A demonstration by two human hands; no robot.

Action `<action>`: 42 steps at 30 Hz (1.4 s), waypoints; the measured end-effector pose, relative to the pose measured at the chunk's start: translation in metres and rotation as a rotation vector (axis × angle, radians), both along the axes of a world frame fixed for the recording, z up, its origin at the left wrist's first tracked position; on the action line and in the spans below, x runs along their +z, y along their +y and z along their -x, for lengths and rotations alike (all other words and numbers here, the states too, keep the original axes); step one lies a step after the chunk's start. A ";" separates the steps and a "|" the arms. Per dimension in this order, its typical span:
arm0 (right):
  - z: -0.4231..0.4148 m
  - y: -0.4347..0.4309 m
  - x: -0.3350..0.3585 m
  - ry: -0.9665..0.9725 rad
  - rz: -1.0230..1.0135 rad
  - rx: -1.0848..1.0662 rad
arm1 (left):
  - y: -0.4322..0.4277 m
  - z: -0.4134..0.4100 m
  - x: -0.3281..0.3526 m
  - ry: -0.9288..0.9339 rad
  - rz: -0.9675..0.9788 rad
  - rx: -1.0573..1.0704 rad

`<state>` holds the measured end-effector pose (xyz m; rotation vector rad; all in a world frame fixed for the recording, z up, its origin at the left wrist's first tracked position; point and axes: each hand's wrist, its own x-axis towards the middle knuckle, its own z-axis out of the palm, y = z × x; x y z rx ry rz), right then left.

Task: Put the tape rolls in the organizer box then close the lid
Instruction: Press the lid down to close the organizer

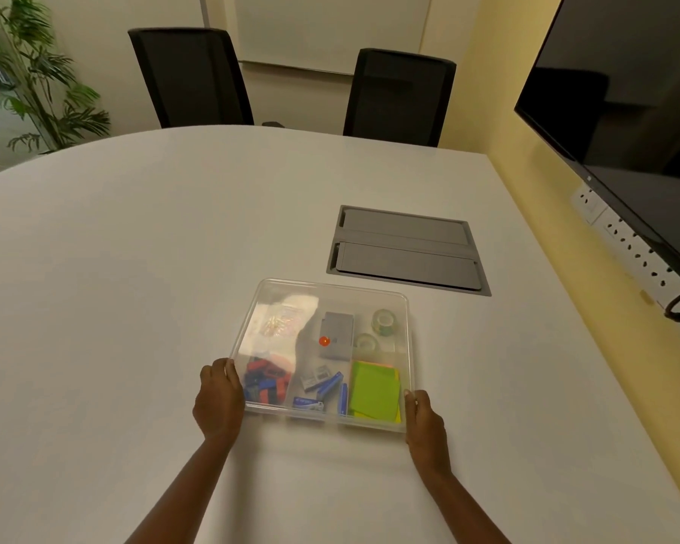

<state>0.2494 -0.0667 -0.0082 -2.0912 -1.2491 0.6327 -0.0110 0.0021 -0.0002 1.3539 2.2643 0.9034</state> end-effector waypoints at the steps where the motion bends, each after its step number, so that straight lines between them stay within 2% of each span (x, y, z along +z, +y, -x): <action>1: 0.000 0.001 0.001 -0.080 0.008 0.014 | 0.000 0.001 0.000 0.058 -0.002 -0.028; 5: 0.000 0.014 0.005 -0.385 -0.034 0.088 | 0.011 0.002 0.000 0.260 0.011 -0.258; 8: 0.012 0.022 0.008 -0.477 0.053 0.199 | 0.018 -0.006 -0.001 0.357 0.038 -0.474; 10: 0.020 0.023 0.006 -0.533 0.095 0.244 | 0.020 -0.008 -0.006 0.397 0.047 -0.534; 14: 0.024 0.022 0.008 -0.580 0.150 0.281 | 0.021 -0.008 -0.010 0.387 0.098 -0.534; 25: 0.018 0.028 0.001 -0.600 0.122 0.309 | 0.022 -0.009 -0.010 0.362 0.106 -0.523; 31: 0.005 0.080 0.008 -0.555 0.214 0.313 | 0.050 -0.013 -0.003 0.465 0.203 -0.586; 35: -0.010 0.124 0.022 -0.541 0.222 0.372 | 0.077 -0.018 -0.005 0.533 0.199 -0.621; 42: -0.022 0.157 0.023 -0.631 0.225 0.371 | 0.101 -0.027 -0.007 0.490 0.196 -0.591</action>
